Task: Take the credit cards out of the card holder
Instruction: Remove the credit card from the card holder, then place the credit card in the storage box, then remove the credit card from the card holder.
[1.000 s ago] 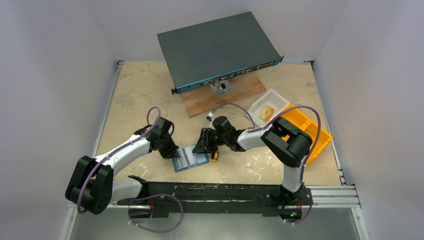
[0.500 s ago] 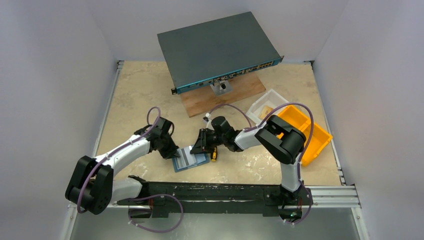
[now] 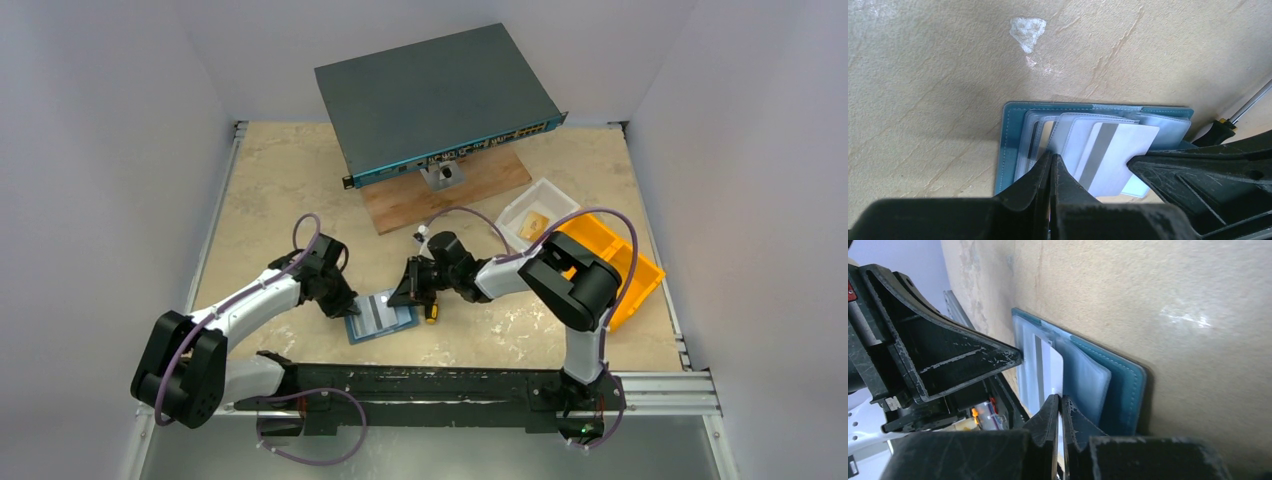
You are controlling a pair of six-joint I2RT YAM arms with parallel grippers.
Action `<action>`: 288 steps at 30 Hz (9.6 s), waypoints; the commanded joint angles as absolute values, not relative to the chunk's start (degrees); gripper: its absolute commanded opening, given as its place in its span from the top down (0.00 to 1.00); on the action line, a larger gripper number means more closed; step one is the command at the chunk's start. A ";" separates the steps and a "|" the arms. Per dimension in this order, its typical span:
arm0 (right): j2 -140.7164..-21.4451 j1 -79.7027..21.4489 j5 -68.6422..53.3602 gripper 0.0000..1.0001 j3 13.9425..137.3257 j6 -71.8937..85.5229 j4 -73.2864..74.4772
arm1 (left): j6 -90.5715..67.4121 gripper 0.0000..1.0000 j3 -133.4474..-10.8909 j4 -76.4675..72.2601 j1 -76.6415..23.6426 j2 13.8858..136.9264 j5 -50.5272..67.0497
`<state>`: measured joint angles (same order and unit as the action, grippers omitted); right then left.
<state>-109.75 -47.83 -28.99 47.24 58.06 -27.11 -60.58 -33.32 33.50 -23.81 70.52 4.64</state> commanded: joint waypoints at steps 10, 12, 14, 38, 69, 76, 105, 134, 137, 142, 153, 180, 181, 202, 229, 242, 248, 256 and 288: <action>-104.08 -46.23 -23.76 1.00 46.68 52.84 -17.99 | -60.20 1.00 -32.28 38.68 -23.99 71.38 0.20; -103.45 -46.23 -23.47 1.00 47.31 52.17 -16.96 | -59.44 1.00 -32.58 38.05 -23.99 71.08 0.65; -102.93 -46.23 -23.34 1.00 47.85 51.67 -16.18 | -58.66 1.00 -32.88 37.57 -23.99 70.62 1.33; -94.95 -46.23 -21.59 1.00 53.07 48.56 -6.77 | -52.15 1.00 -37.67 35.80 -23.99 63.19 7.91; -62.18 -8.01 8.10 1.00 54.60 37.81 36.65 | -40.87 0.16 -38.85 31.63 -24.08 57.79 24.07; -64.79 5.08 9.97 1.00 56.15 34.68 35.40 | -39.82 0.16 -38.64 32.02 -24.06 57.20 24.15; -75.58 9.83 1.19 0.70 57.70 31.33 28.43 | -39.62 0.16 -37.36 32.80 -24.16 56.73 23.05; -87.05 -54.70 0.75 0.58 60.31 42.24 19.71 | -48.20 0.16 -39.74 45.30 -23.48 54.23 1.35; -91.66 -59.64 4.00 0.58 63.46 40.78 19.44 | -49.04 0.16 -39.81 47.72 -22.09 54.62 -1.22; -97.80 -64.98 8.98 0.56 68.52 39.77 18.78 | -49.82 0.16 -39.05 49.16 -16.37 54.60 0.40; -110.75 -69.54 16.99 0.47 79.35 38.28 22.84 | -50.50 0.16 -37.96 46.80 -11.77 55.92 6.37; -115.37 -65.91 -0.90 0.89 73.30 45.46 11.57 | -49.30 0.23 -34.92 42.22 -10.55 58.61 12.60; -115.09 -65.32 -2.05 0.91 72.36 45.74 10.60 | -49.15 0.26 -34.59 41.95 -10.55 58.56 12.91; -114.21 -58.93 -12.78 0.95 62.38 47.45 -2.68 | -47.36 0.86 -30.53 38.51 -12.41 59.73 10.80; -110.48 -58.36 -15.00 0.77 65.40 46.24 -1.26 | -53.35 1.00 -29.70 33.95 -19.10 63.21 7.65; -103.91 -58.27 -10.05 0.66 68.44 44.94 6.00 | -51.34 1.00 -32.61 35.60 -19.83 61.49 10.01; -101.39 -58.23 -5.52 0.65 69.31 44.35 10.06 | -51.37 0.96 -35.15 35.11 -22.75 61.76 11.16; -96.88 -57.55 -0.08 0.58 67.22 43.93 13.80 | -52.09 0.81 -36.94 32.36 -24.82 65.24 13.35; -89.24 -57.17 0.95 0.59 59.69 46.16 13.20 | -54.19 0.55 -43.40 29.38 -31.14 73.60 10.77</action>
<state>-89.82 -56.99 2.00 57.82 46.06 14.39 -55.72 -40.38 25.17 -30.94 80.05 14.57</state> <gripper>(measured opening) 0.415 0.442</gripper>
